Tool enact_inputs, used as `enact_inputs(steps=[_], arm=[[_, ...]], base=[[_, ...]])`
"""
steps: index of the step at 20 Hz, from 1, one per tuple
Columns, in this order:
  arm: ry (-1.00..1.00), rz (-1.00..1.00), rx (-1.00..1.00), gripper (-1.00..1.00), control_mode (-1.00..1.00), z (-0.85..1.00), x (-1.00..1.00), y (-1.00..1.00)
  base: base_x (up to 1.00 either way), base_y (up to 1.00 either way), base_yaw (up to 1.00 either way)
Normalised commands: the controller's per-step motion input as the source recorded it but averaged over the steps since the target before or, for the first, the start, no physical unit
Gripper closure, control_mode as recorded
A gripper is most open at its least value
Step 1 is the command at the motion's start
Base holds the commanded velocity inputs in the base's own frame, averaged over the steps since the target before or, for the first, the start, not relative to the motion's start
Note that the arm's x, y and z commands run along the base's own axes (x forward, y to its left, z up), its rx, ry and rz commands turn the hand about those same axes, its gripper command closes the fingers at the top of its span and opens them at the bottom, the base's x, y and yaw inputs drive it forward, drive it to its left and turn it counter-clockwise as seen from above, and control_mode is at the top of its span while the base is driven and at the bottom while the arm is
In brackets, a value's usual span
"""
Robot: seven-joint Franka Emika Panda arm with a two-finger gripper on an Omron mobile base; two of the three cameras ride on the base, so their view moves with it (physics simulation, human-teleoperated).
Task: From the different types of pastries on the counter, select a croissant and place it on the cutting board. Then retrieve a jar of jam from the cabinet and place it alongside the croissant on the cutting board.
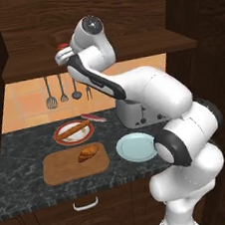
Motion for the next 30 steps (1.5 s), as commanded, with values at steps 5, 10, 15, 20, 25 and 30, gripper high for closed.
enact_inputs(steps=[5, 10, 15, 20, 25, 30], arm=[[0.12, -0.04, 0.0, -1.0, -1.0, -0.06, 0.76, 0.49], [0.0, -0.08, -0.01, -1.0, -1.0, 0.3, 0.9, 0.02], [0.0, 0.08, -0.07, -1.0, -1.0, -0.62, 0.06, 0.22], [0.07, 0.15, -0.16, 1.0, -1.0, -0.92, 0.1, 0.56], [0.1, 0.11, -0.02, 1.0, -1.0, -0.59, 0.32, 0.06], [-0.18, -0.01, 0.0, 1.0, -1.0, 0.08, -0.22, 0.0]], base=[[0.0, 0.0, 0.0], [0.0, 0.0, 0.0], [0.0, 0.0, 0.0], [0.0, 0.0, 0.0], [0.0, 0.0, 0.0], [0.0, 0.0, 0.0]])
